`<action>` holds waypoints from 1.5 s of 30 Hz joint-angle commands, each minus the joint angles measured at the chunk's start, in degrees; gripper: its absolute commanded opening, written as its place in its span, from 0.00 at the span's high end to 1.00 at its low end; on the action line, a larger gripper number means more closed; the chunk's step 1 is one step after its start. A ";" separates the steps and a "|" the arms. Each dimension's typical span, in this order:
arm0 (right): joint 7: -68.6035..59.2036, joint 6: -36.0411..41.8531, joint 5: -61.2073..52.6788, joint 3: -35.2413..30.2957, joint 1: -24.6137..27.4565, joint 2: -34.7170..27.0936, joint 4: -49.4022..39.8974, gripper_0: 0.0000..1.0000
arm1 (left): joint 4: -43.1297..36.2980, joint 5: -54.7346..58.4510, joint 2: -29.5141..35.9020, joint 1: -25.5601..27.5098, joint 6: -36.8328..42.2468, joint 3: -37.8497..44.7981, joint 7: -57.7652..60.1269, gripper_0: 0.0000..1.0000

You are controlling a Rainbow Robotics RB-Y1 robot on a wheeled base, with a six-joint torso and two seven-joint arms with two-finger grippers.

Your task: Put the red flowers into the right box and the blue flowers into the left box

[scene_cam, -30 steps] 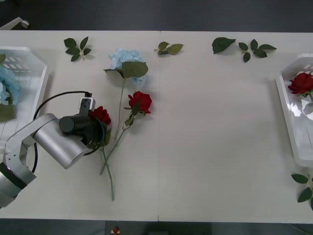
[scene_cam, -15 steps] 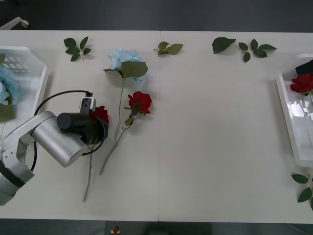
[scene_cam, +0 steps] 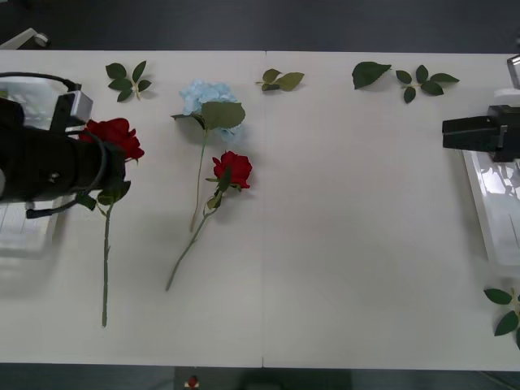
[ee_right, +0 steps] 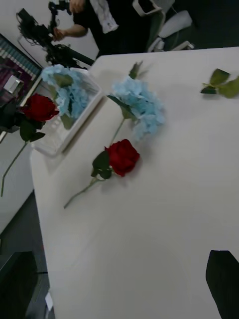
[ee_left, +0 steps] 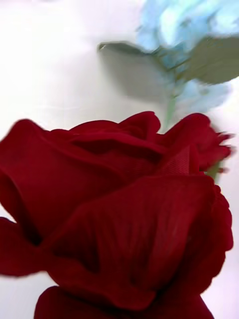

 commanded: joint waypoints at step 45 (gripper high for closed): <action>-3.12 -30.41 13.46 0.56 21.60 24.20 -41.04 0.01 | 27.86 71.98 -31.51 -6.46 -23.71 -3.86 -88.41 1.00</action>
